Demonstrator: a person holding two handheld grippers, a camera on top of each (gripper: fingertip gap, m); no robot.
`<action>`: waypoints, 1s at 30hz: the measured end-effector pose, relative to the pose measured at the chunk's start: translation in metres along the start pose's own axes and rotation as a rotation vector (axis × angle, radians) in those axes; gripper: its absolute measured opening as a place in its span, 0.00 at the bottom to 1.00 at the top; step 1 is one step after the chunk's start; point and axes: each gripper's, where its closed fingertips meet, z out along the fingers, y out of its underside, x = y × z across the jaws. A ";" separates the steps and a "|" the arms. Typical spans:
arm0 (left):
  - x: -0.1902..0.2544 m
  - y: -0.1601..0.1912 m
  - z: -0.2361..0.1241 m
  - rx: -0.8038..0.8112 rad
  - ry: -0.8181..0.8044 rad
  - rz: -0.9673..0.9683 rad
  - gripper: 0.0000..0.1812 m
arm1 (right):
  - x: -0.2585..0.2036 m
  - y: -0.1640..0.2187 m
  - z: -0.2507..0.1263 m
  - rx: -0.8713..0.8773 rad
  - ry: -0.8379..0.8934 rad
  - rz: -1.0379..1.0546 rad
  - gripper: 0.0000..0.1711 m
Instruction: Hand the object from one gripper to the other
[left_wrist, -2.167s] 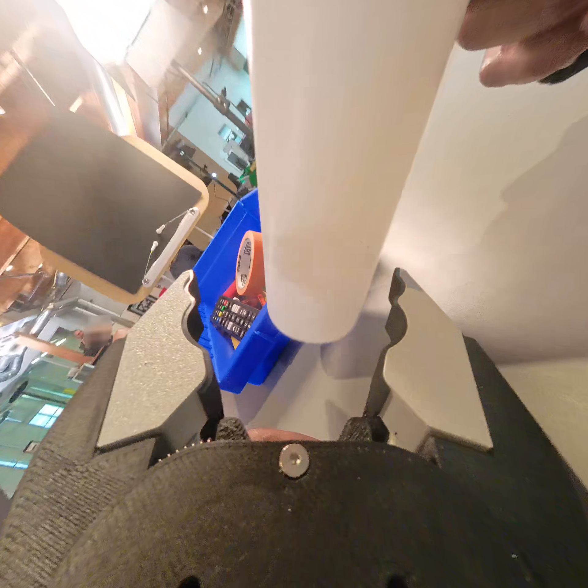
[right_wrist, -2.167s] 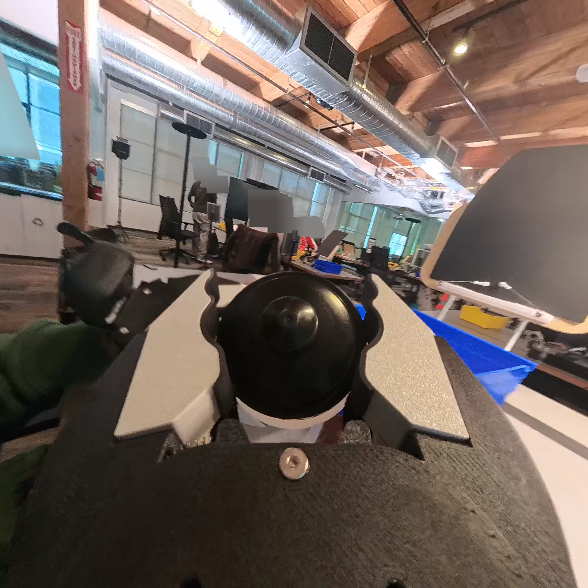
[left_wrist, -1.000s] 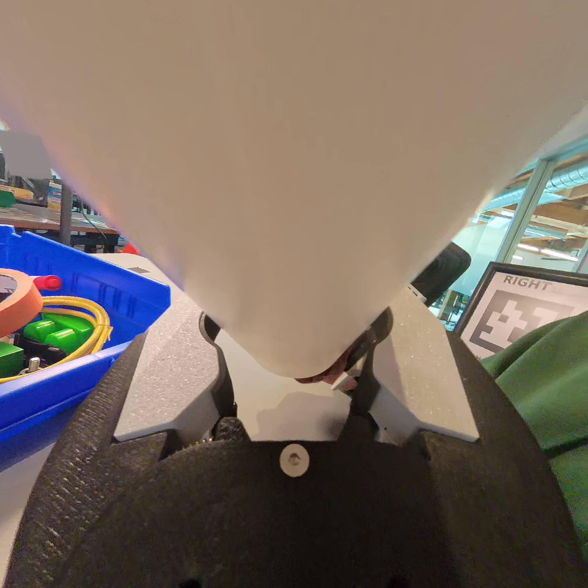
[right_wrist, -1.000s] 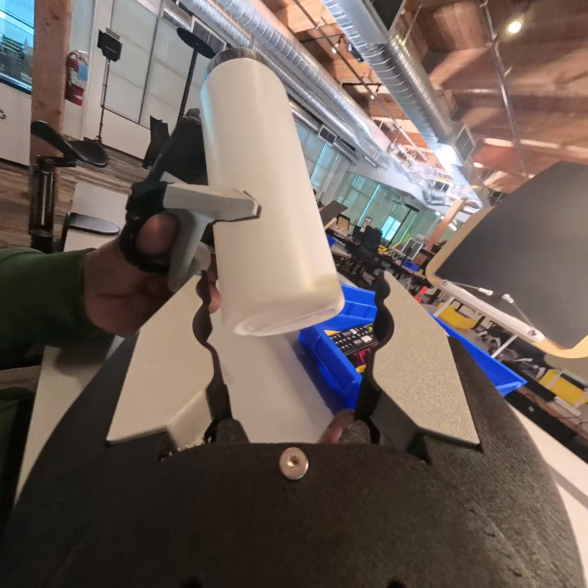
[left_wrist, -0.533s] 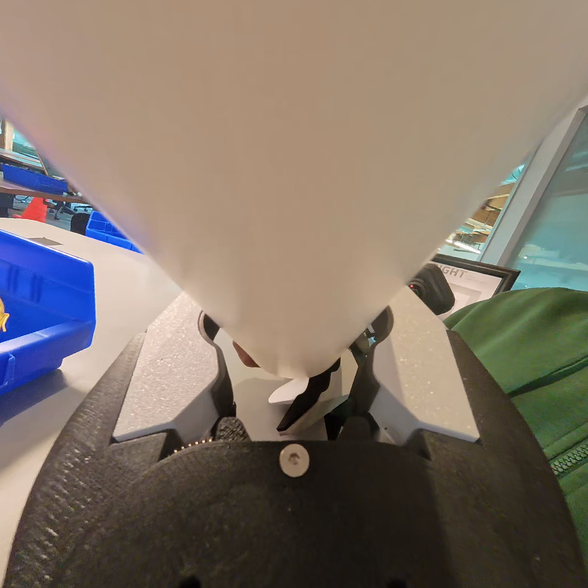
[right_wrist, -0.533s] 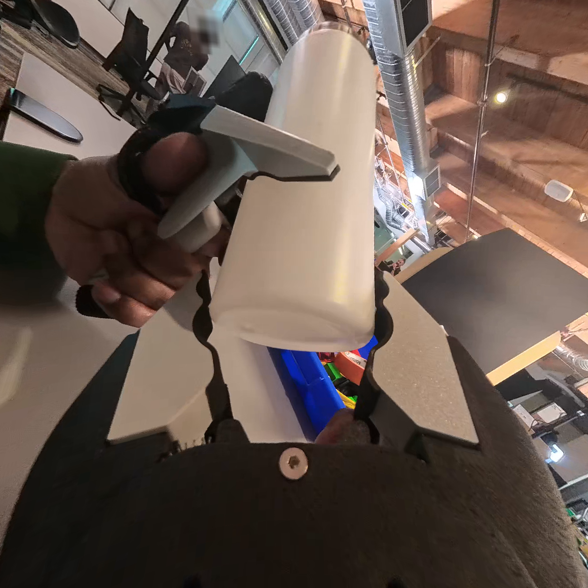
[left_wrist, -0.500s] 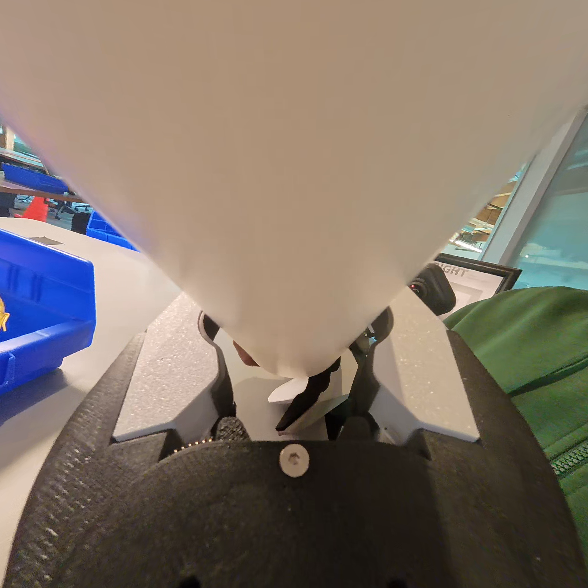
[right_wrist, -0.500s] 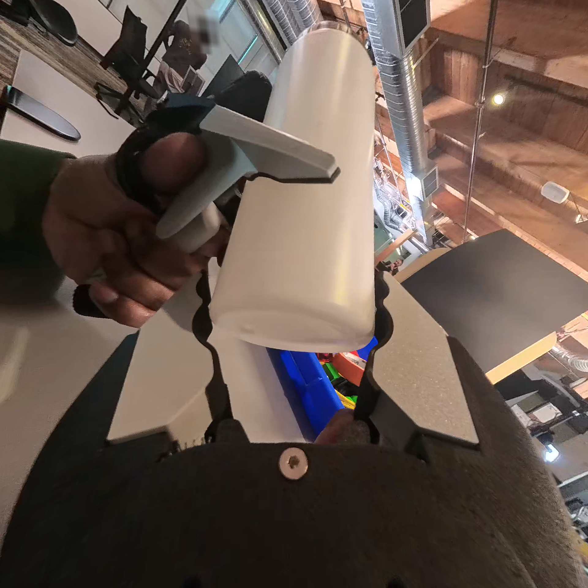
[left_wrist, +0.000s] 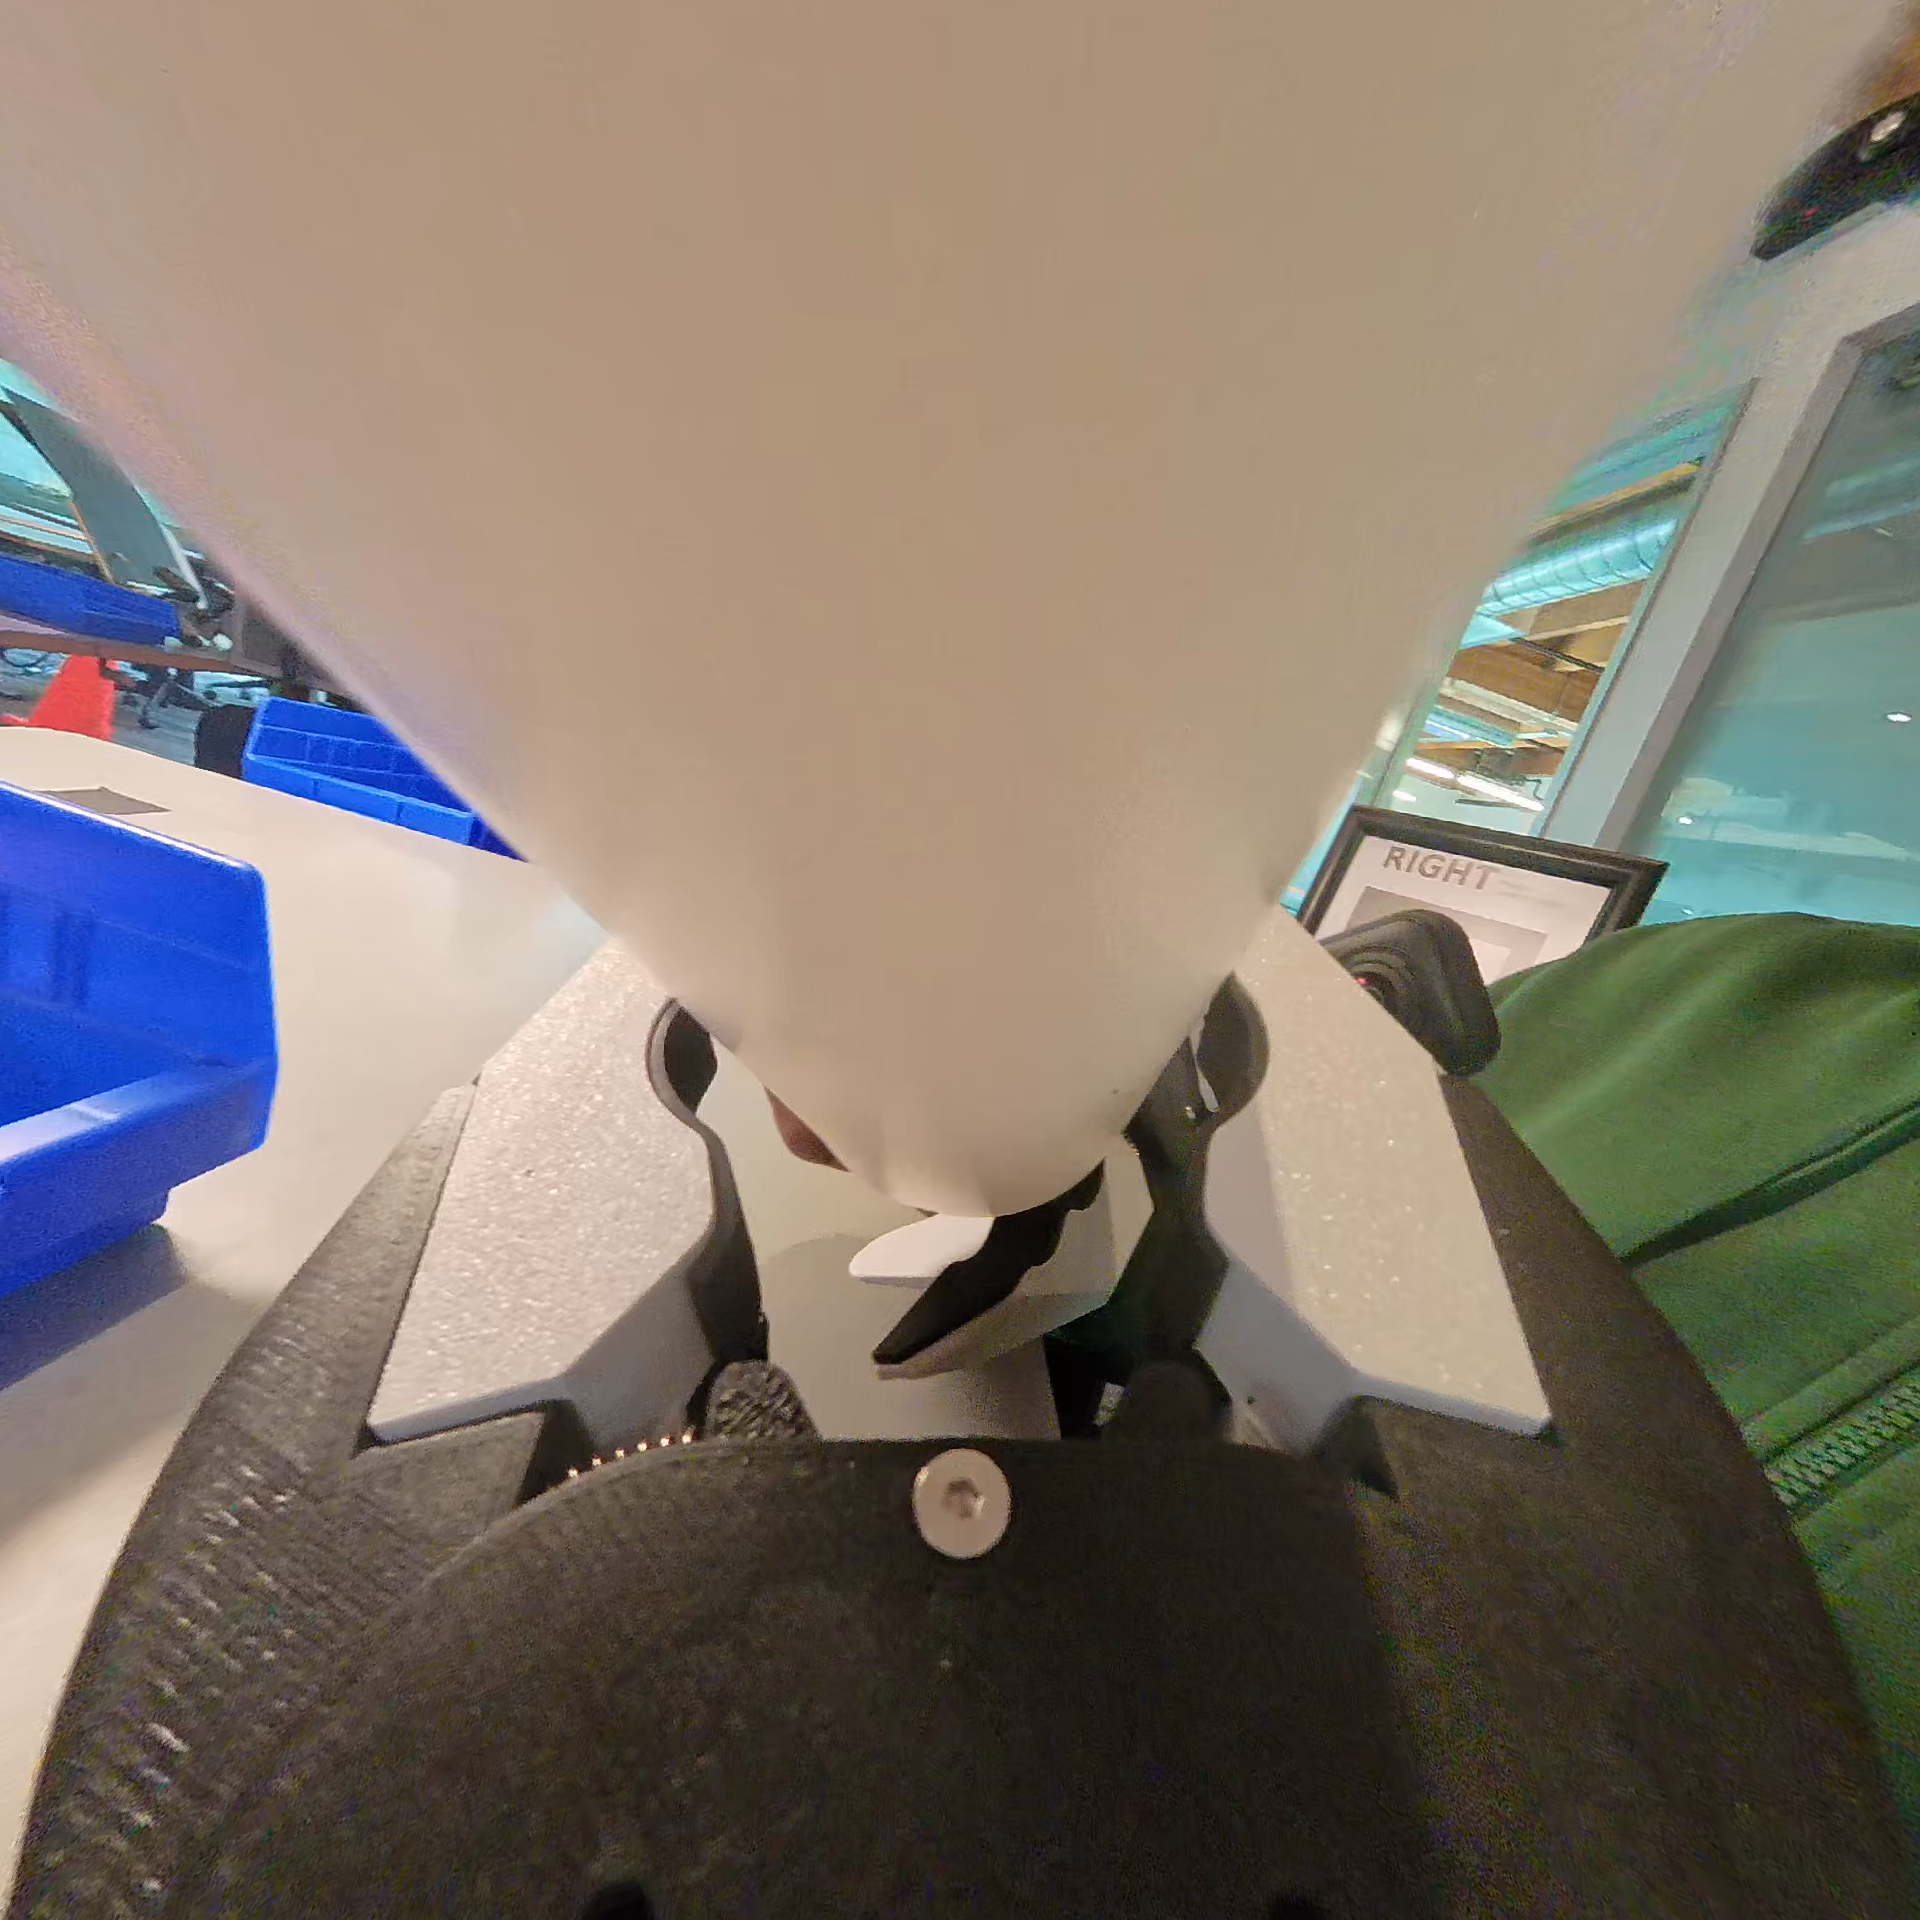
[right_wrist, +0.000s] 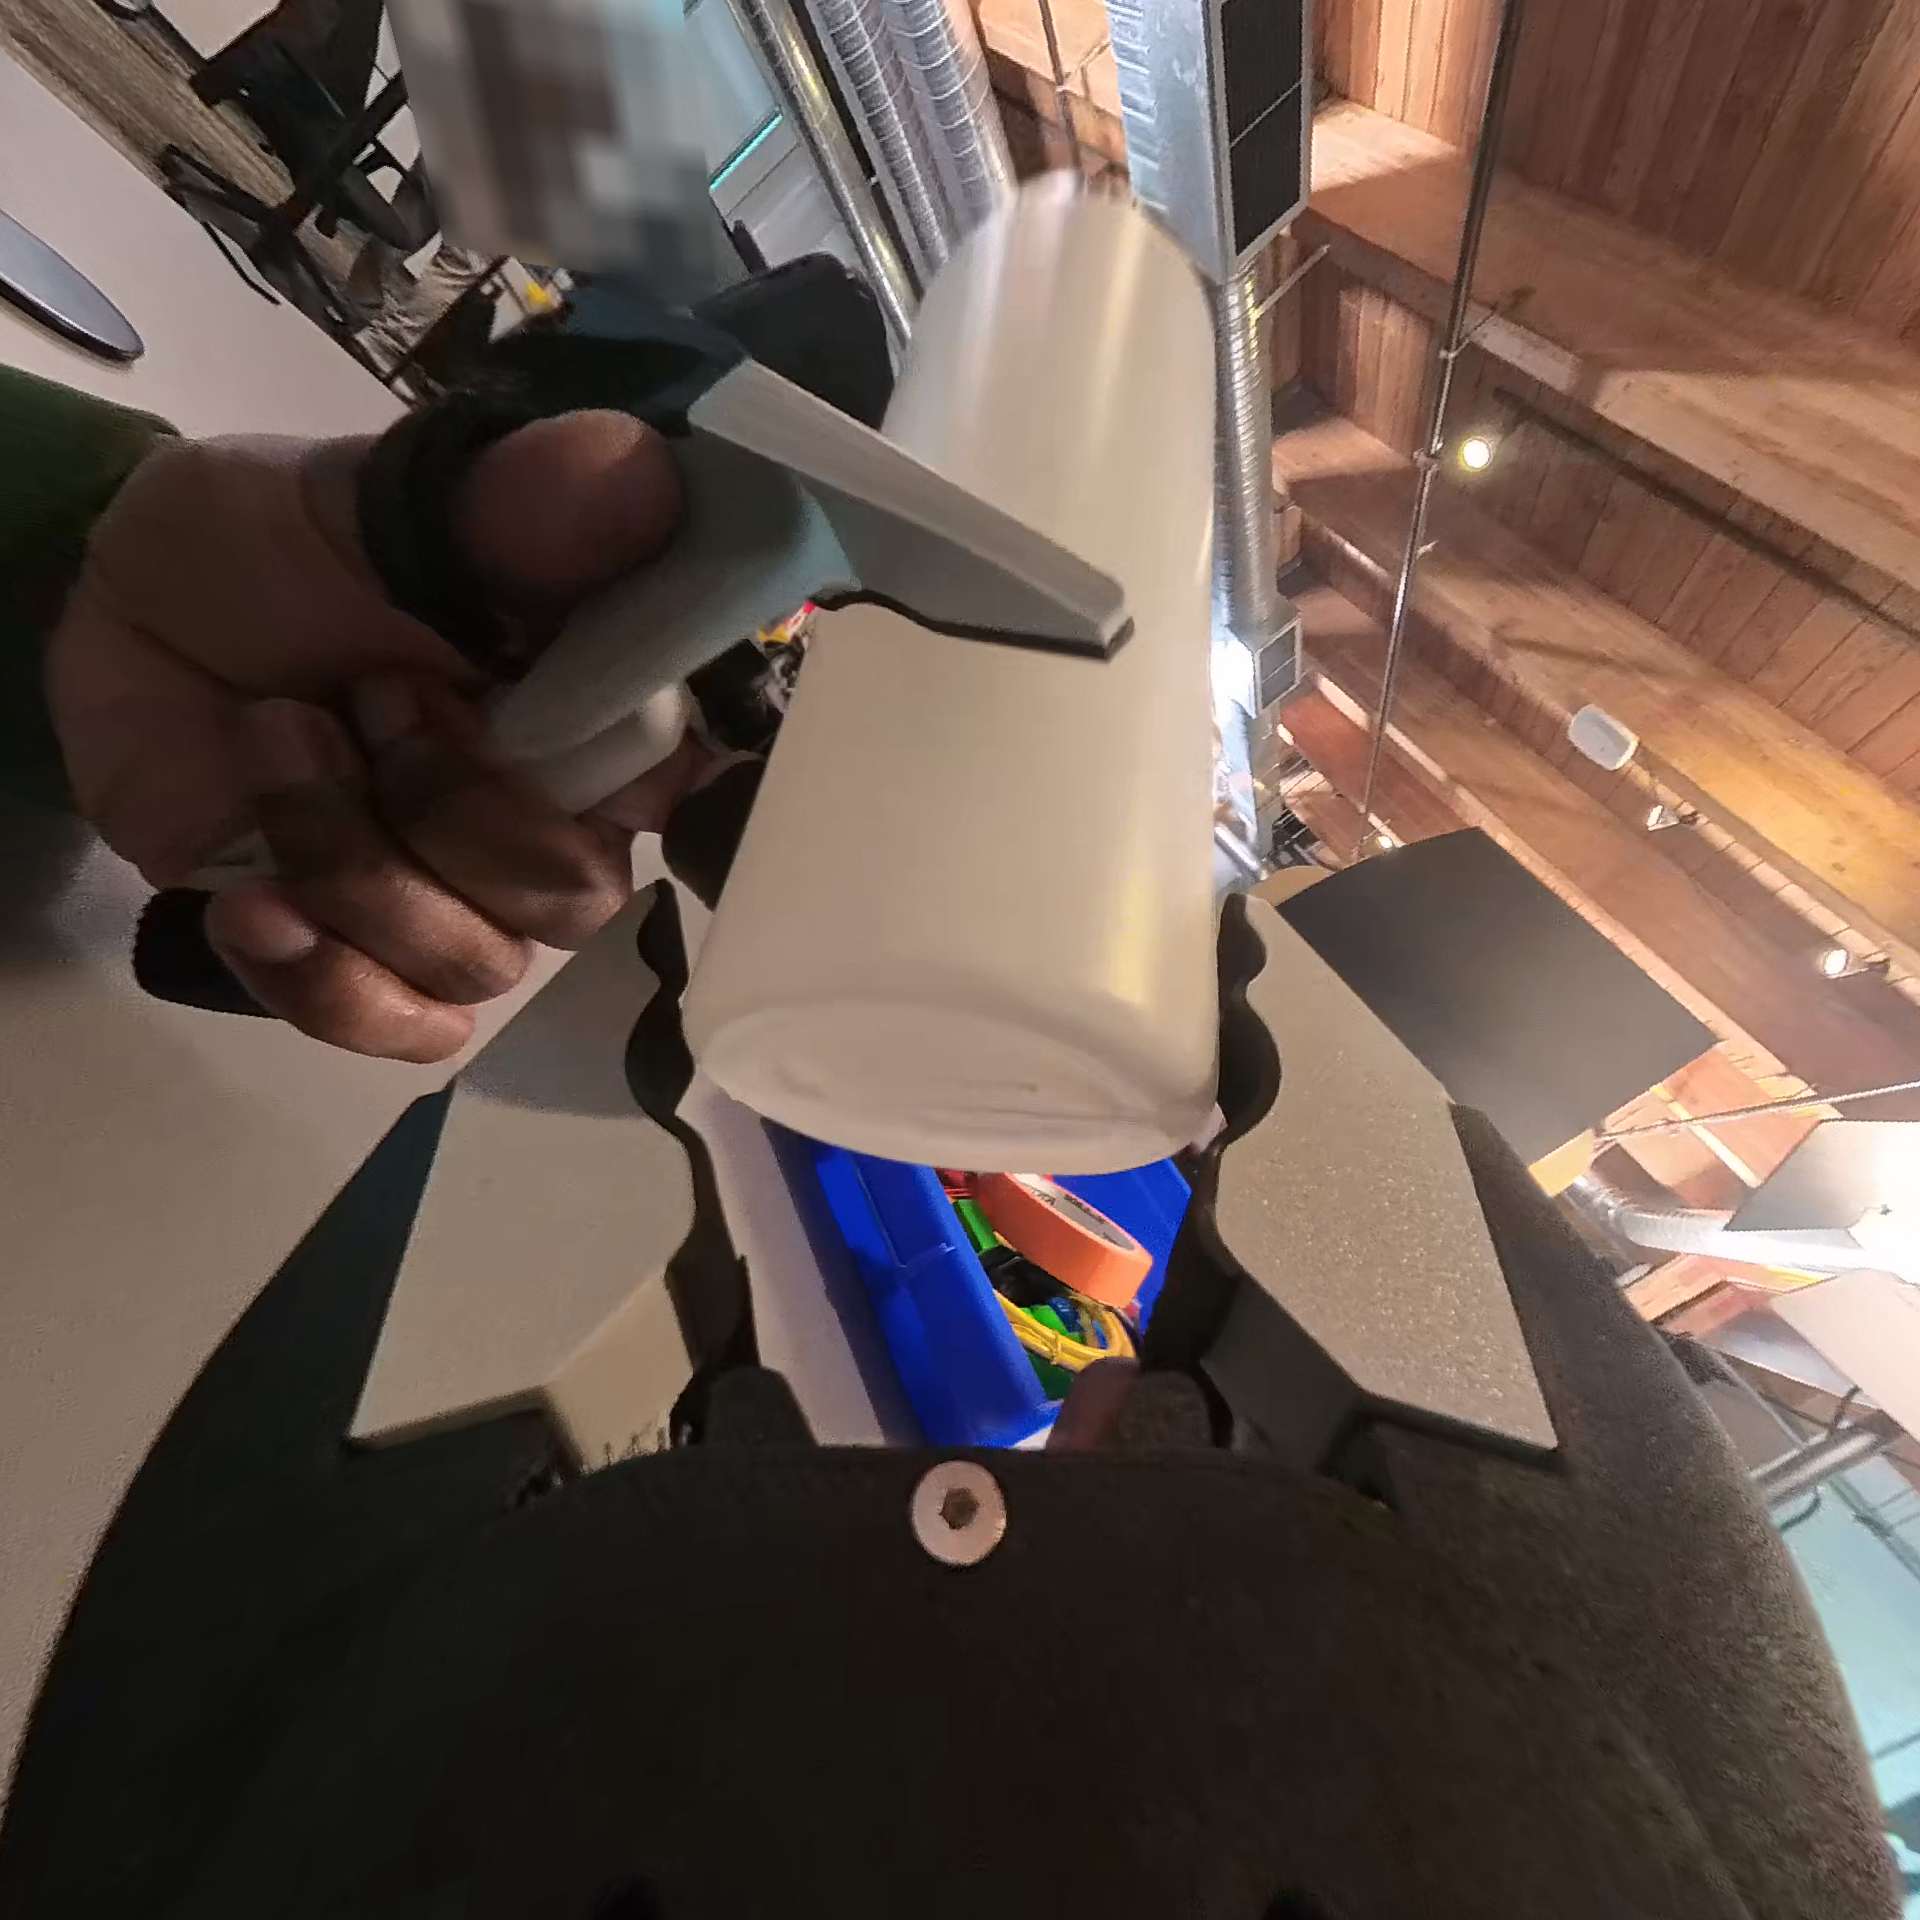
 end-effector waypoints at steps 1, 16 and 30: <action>-0.003 -0.001 -0.001 0.006 -0.016 0.006 0.53 | 0.001 -0.001 -0.001 0.007 0.006 -0.008 0.61; -0.024 -0.065 -0.046 0.365 -0.057 -0.133 0.56 | -0.003 -0.013 -0.008 0.071 -0.003 -0.115 0.60; -0.045 -0.057 -0.052 0.231 -0.295 0.088 0.60 | 0.002 -0.014 -0.020 0.073 0.004 -0.383 0.59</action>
